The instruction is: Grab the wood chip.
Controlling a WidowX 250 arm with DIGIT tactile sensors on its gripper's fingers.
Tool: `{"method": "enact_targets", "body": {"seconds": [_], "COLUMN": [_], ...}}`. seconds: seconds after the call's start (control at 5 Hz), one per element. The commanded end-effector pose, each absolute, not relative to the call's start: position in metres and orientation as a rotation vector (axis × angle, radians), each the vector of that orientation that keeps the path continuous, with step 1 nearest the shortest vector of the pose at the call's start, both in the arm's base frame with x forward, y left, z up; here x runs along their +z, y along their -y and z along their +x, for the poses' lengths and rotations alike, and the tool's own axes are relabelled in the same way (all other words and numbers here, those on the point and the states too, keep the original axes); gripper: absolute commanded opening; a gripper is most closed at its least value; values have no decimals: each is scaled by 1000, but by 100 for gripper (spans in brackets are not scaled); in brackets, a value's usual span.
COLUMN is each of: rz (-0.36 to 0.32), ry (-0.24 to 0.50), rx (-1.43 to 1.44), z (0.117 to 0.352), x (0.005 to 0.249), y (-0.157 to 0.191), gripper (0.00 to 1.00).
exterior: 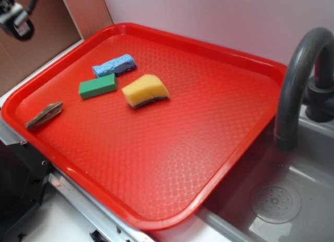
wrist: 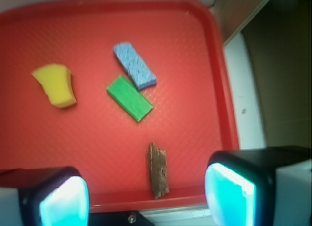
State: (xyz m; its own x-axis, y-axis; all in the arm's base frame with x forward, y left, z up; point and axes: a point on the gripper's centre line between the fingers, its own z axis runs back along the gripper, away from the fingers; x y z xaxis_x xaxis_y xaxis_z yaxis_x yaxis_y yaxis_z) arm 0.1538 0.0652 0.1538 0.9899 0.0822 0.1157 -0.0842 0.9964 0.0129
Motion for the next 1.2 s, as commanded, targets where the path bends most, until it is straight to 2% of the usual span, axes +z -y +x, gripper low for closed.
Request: {"method": "enact_targets", "body": {"seconds": [0.0, 0.2, 0.4, 0.8, 1.0], "rz": [29, -8, -24, -63, -56], "ry": [95, 56, 35, -40, -83], "rx": [58, 35, 10, -55, -65], "z": [170, 173, 173, 164, 154], "x": [121, 96, 84, 53, 40], "y": [-88, -94, -93, -79, -73], "gripper": [100, 100, 100, 100, 100]}}
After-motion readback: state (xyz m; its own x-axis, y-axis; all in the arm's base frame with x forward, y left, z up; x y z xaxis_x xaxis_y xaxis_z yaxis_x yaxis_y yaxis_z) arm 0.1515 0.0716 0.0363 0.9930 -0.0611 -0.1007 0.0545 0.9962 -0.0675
